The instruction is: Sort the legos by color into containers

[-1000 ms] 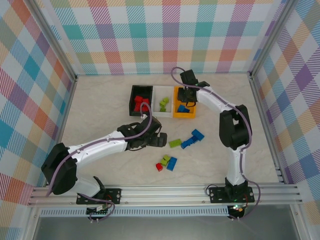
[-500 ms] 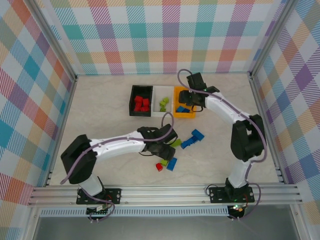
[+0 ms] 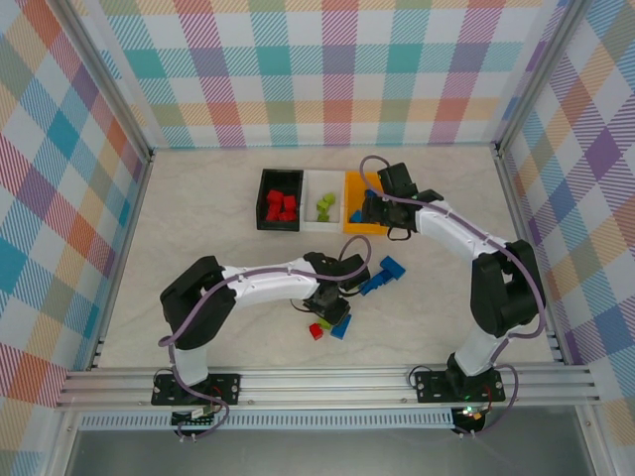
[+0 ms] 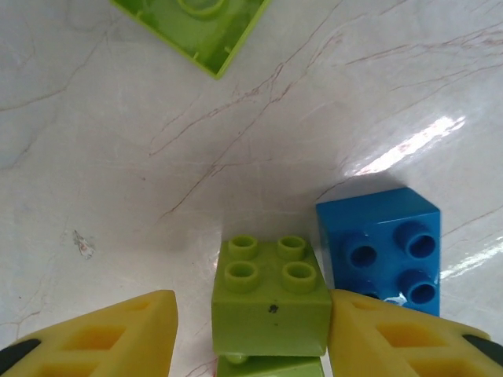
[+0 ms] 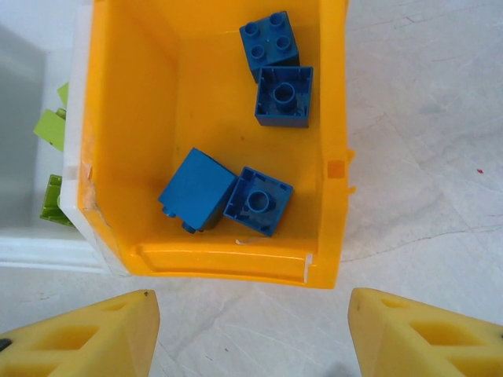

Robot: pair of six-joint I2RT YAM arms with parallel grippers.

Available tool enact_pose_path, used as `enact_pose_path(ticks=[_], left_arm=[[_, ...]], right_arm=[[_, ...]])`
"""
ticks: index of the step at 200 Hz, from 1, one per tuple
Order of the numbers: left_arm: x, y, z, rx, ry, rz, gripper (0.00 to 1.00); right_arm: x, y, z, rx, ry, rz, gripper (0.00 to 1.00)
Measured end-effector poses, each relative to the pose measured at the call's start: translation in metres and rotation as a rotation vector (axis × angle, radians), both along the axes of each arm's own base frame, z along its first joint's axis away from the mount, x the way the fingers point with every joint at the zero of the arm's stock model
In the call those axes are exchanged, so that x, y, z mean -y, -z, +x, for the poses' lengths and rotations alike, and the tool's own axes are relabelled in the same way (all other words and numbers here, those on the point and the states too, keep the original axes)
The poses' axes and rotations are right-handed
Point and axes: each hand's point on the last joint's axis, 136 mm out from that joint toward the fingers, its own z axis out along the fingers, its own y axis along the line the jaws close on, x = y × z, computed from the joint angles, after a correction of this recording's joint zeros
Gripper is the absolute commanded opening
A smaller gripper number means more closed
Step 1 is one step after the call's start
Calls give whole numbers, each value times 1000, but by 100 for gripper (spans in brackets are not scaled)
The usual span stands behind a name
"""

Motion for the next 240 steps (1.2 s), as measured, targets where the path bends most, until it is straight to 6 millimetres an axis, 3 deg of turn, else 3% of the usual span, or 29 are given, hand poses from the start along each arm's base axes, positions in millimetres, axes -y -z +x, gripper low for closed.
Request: enact_pose_path(ticks=[40,92,135,160,208,227,240], left_arm=[[4,6,-4,-31,16,-1,37],[4,5,-1,-15,10,4,32],[0,-20,23,95,-50,-26,29],[-8,-55,65,200,-175,-107,29],[-31,-135,193,492,-486,-284,29],[-26,-149,236,564,-546,-311,28],[-17,-143,259,584,-564,-309,28]], right_arm=[[0,-10,1,28,3,8,65],[2,-15,1,46,7,10,65],[6,-14,-5,46,14,5,65],[9,-17,-9,57,18,8,65],[13,-27,-18,79,25,22,65],[15,-24,-22,73,29,22,65],[17,-20,-27,64,31,21,65]])
